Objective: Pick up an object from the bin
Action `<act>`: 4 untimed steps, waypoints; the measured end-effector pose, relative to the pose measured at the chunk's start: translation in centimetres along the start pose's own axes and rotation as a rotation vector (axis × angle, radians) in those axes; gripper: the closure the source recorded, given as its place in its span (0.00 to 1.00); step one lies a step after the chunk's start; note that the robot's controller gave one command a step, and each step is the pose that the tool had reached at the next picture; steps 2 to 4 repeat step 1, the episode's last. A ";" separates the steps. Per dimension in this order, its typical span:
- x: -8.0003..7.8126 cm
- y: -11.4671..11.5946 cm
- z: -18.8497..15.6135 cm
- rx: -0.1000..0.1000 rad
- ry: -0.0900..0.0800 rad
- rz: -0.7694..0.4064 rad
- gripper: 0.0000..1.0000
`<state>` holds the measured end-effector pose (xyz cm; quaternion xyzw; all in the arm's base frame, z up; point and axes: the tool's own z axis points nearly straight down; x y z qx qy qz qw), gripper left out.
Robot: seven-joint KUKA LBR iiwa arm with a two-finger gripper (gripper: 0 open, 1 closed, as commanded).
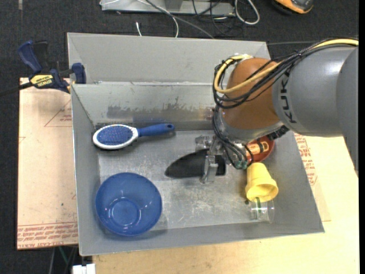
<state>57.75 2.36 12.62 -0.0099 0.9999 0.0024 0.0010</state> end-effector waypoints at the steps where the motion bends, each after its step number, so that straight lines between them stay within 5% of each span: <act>1: 0.1 0.0 -4.1 0.000 0.003 0.000 1.00; 4: 0.1 0.0 -4.1 0.000 0.003 0.000 1.00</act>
Offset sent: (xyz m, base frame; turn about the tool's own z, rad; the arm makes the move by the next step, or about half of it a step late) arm -0.0016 -0.0001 0.0696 -0.0003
